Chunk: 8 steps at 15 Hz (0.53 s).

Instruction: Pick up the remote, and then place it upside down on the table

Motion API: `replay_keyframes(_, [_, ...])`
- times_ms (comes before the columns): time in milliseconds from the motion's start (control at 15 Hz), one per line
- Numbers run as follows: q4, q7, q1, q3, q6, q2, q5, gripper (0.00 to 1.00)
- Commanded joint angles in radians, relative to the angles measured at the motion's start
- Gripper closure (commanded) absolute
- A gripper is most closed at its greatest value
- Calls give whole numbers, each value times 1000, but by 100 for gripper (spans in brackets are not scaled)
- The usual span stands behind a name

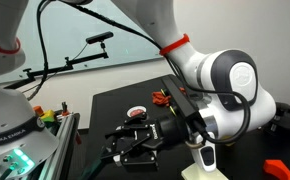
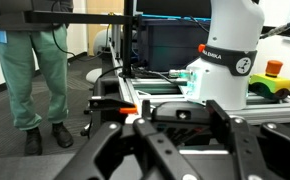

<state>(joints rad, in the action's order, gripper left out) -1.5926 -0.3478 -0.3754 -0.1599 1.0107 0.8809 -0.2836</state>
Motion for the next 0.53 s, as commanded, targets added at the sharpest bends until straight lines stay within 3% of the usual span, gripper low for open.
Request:
replay_keyframes(0, [89,38,-25,4,-43,28,62,68])
replay_keyframes(467, [258,91,-41,-1,-64,89,168,68])
